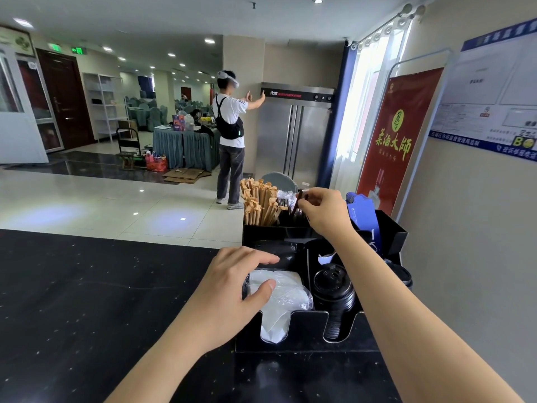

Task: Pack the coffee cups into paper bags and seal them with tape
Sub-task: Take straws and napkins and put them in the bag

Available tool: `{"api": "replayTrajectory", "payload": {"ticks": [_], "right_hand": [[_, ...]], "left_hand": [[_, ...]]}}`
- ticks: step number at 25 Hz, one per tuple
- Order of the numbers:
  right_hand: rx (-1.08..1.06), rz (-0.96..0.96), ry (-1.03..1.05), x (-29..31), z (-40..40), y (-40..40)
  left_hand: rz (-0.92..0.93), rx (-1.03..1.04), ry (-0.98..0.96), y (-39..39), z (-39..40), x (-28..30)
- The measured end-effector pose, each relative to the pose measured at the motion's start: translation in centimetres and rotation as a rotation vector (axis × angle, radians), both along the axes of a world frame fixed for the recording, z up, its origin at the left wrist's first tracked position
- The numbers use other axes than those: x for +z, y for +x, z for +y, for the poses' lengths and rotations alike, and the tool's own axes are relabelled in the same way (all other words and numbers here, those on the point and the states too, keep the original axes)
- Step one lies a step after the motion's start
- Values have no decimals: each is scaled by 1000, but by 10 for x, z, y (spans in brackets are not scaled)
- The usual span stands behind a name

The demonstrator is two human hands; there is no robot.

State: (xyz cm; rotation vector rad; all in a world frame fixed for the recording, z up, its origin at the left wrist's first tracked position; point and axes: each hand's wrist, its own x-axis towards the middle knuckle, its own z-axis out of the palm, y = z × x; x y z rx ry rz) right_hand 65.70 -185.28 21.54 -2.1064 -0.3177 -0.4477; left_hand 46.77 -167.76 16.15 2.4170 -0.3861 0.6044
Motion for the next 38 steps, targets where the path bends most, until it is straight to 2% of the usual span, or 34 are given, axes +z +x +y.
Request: {"api": "replayTrajectory", "payload": {"ticks": [8, 13, 20, 24, 29, 38], "right_hand": [[14, -99, 170, 22, -11, -23], [-14, -217, 182, 50, -21, -52], [73, -280, 207, 85, -43, -113], [159, -199, 152, 91, -50, -151], [312, -56, 140, 79, -53, -196], [433, 155, 304, 42, -59, -252]], "left_hand": [[-17, -13, -3, -7, -7, 7], [-49, -25, -9, -17, -15, 18], [-114, -4, -25, -43, -29, 35], [-140, 70, -64, -59, -36, 42], [-57, 54, -76, -79, -46, 37], [-7, 7, -147, -128, -53, 9]]}}
